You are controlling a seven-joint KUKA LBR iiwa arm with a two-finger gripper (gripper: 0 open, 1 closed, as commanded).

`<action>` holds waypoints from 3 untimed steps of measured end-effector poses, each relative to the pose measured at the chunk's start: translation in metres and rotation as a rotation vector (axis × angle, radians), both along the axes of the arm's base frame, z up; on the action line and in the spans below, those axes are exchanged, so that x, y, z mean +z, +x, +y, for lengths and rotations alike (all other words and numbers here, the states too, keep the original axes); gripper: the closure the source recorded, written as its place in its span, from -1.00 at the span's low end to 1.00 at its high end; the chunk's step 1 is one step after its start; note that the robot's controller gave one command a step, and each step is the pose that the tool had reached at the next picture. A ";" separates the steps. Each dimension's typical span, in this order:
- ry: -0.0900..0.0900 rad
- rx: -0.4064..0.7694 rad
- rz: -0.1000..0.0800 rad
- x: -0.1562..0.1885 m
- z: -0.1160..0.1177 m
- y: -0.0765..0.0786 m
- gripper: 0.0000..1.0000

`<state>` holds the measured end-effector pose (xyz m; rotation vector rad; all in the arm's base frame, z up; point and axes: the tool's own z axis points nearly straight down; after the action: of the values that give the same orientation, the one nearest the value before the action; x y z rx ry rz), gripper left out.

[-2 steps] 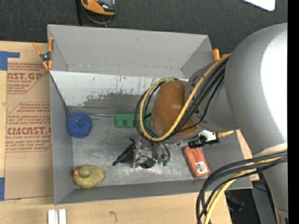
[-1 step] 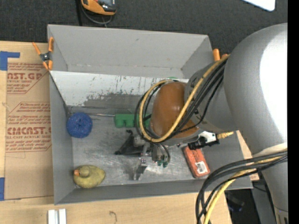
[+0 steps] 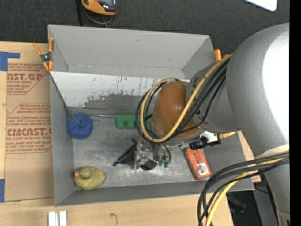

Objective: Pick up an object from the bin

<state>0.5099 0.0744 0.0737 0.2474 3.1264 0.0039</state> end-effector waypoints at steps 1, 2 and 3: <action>-0.001 0.001 0.008 -0.003 0.000 -0.003 -1.00; 0.000 0.000 0.000 0.000 0.000 0.000 1.00; 0.000 0.000 0.000 0.000 0.000 0.000 1.00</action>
Offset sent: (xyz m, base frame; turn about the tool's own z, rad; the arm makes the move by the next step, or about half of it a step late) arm 0.0000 0.0000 0.0000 0.0000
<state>0.5100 0.0744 0.0737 0.2476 3.1263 0.0038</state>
